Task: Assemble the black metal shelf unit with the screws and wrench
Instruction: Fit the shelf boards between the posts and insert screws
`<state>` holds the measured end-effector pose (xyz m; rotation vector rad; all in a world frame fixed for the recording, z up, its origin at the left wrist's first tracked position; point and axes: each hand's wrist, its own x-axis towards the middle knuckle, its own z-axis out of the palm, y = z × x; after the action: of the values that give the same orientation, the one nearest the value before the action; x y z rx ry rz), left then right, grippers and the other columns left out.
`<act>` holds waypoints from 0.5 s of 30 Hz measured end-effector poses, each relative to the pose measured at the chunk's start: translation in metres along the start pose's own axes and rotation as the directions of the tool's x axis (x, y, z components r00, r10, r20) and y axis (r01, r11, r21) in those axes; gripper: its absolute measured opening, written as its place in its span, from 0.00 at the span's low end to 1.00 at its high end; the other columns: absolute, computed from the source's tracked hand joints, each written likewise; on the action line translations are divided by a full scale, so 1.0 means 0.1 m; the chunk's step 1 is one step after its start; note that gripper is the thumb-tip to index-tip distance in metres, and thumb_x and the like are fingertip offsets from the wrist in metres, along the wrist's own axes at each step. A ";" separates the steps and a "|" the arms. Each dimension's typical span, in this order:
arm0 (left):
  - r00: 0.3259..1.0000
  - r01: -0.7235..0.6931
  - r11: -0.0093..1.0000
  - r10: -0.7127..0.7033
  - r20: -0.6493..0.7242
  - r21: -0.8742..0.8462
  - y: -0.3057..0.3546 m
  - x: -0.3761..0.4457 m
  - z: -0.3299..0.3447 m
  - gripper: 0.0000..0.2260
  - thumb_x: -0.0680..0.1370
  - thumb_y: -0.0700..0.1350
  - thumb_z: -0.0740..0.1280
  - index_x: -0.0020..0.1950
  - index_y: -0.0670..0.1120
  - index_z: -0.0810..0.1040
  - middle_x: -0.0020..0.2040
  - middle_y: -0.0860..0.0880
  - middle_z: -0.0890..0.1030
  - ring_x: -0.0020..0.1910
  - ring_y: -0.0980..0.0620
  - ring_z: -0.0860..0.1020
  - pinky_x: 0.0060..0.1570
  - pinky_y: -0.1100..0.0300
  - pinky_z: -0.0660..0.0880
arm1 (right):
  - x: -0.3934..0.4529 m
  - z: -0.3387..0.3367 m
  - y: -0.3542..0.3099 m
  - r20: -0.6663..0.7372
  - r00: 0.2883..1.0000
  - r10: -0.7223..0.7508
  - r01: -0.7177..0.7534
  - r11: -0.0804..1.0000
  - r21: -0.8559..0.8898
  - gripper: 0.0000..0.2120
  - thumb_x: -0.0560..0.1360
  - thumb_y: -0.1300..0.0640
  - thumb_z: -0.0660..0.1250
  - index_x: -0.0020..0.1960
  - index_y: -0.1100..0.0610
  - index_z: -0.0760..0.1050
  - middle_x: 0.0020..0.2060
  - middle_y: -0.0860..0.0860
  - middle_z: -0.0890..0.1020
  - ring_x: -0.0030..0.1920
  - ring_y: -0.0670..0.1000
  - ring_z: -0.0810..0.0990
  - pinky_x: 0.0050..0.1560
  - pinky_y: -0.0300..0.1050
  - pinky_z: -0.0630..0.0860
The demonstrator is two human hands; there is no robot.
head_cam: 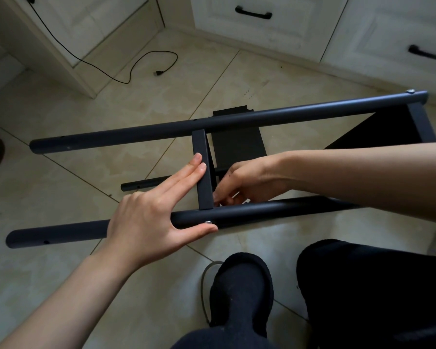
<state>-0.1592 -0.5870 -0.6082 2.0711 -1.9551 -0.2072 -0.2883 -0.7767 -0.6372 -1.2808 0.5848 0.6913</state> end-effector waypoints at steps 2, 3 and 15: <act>1.000 0.000 1.000 0.000 -0.001 -0.002 -0.01 0.00 0.00 0.40 0.72 0.73 0.61 0.79 0.53 0.65 0.79 0.60 0.61 0.35 0.56 0.82 0.31 0.60 0.78 | 0.00 0.02 0.00 -0.028 1.000 -0.011 0.010 1.000 -0.009 0.09 0.79 0.56 0.65 0.41 0.57 0.76 0.33 0.50 0.76 0.37 0.48 0.74 0.43 0.41 0.71; 1.000 0.000 1.000 0.000 -0.002 0.000 -0.01 0.00 0.01 0.40 0.72 0.73 0.61 0.79 0.53 0.65 0.79 0.61 0.61 0.36 0.56 0.82 0.32 0.60 0.79 | 0.01 0.04 0.00 -0.037 0.999 -0.012 0.012 1.000 -0.006 0.08 0.79 0.56 0.65 0.43 0.58 0.77 0.34 0.50 0.76 0.37 0.47 0.75 0.42 0.40 0.73; 1.000 -0.005 1.000 0.005 -0.001 0.007 0.00 0.00 0.00 0.40 0.72 0.72 0.60 0.79 0.52 0.66 0.79 0.59 0.61 0.35 0.57 0.82 0.31 0.63 0.76 | -0.03 0.01 0.01 -0.060 0.998 0.005 -0.006 1.000 -0.018 0.08 0.78 0.55 0.68 0.42 0.57 0.79 0.34 0.51 0.76 0.38 0.48 0.73 0.44 0.43 0.70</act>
<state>-0.1591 -0.5872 -0.6082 2.0705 -1.9627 -0.1983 -0.2910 -0.7762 -0.6359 -1.3206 0.6321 0.6661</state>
